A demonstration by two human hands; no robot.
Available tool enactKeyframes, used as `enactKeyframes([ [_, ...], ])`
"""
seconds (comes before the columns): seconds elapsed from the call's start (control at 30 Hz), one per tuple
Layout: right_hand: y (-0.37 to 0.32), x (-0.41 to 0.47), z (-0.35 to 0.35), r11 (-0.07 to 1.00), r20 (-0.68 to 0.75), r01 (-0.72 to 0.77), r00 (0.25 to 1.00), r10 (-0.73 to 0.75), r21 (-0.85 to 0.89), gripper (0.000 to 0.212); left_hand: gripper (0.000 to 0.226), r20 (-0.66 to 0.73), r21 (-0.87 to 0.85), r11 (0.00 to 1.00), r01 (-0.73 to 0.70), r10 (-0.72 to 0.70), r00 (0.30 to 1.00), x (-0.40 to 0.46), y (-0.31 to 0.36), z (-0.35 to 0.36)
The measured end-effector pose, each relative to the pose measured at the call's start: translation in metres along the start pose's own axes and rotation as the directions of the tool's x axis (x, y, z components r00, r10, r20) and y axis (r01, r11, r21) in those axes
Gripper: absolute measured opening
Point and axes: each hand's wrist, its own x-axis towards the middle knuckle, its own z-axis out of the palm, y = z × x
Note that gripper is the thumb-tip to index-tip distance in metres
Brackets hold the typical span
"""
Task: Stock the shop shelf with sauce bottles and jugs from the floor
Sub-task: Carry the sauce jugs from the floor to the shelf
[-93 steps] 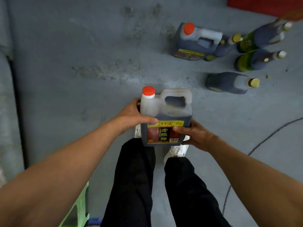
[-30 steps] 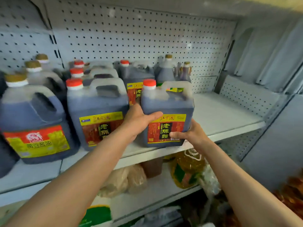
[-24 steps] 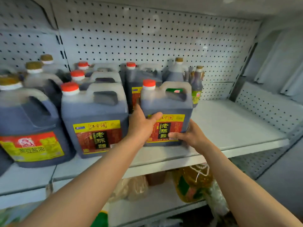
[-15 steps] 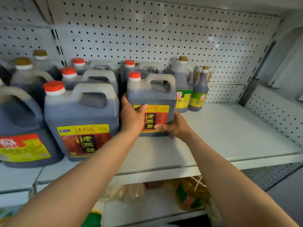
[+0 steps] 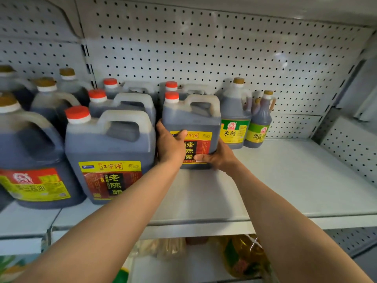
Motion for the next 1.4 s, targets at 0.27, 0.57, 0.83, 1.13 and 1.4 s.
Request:
enactKeyframes([
  [0.27, -0.015, -0.011, 0.003, 0.989, -0.050, -0.104, 0.994, 0.099, -0.106, 0.076, 0.082, 0.014, 0.063, 0.995, 0.074, -0.075, 0.997, -0.021, 0.008, -0.001],
  [0.57, -0.036, -0.095, -0.012, 0.829, -0.316, -0.371, 0.915, 0.250, -0.418, 0.095, 0.110, 0.207, 0.149, 0.988, 0.030, -0.061, 0.976, -0.072, -0.011, -0.018],
  [0.83, -0.094, -0.226, 0.038, 0.722, -0.533, -0.566, 0.783, 0.320, -0.398, 0.091, 0.097, 0.661, 0.183, 0.958, -0.221, 0.046, 0.749, -0.115, -0.031, -0.090],
  [1.13, -0.156, -0.408, 0.171, 0.546, -0.727, -0.785, 0.554, 0.405, -0.294, 0.082, 0.085, 0.876, 0.090, 0.892, -0.442, 0.140, 0.461, -0.186, -0.073, -0.213],
  [1.4, -0.213, -0.569, 0.270, 0.396, -0.792, -0.911, 0.325, 0.516, -0.116, 0.089, 0.079, 0.977, -0.014, 0.855, -0.518, 0.122, 0.175, -0.296, -0.092, -0.304],
])
